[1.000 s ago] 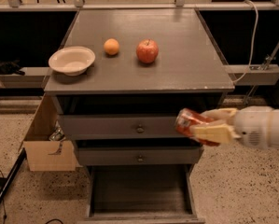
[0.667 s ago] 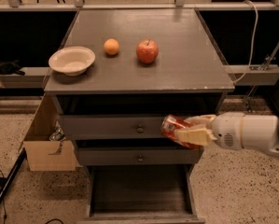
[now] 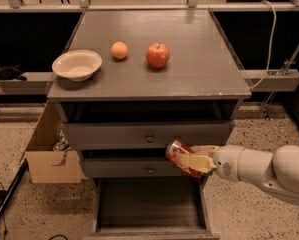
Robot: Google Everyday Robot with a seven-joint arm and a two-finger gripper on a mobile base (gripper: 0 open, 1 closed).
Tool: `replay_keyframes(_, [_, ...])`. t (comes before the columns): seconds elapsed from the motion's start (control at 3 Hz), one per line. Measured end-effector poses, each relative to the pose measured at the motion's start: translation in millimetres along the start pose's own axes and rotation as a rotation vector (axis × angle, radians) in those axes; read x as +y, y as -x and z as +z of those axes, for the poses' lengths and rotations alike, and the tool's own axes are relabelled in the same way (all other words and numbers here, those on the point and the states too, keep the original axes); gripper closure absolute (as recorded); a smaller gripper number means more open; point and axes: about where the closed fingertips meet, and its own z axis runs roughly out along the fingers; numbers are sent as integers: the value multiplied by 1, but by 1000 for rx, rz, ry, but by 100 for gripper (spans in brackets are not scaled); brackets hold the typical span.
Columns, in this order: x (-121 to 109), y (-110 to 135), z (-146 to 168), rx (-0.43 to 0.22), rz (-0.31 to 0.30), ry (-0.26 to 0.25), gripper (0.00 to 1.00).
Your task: Place coke can into bottom drawer
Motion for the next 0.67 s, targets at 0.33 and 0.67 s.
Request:
replay_keyframes(0.33, [-10,-22,20,-8,55,-10,100])
replay_keyframes(0.67, [-8,-19,19,-11,51,-9,100])
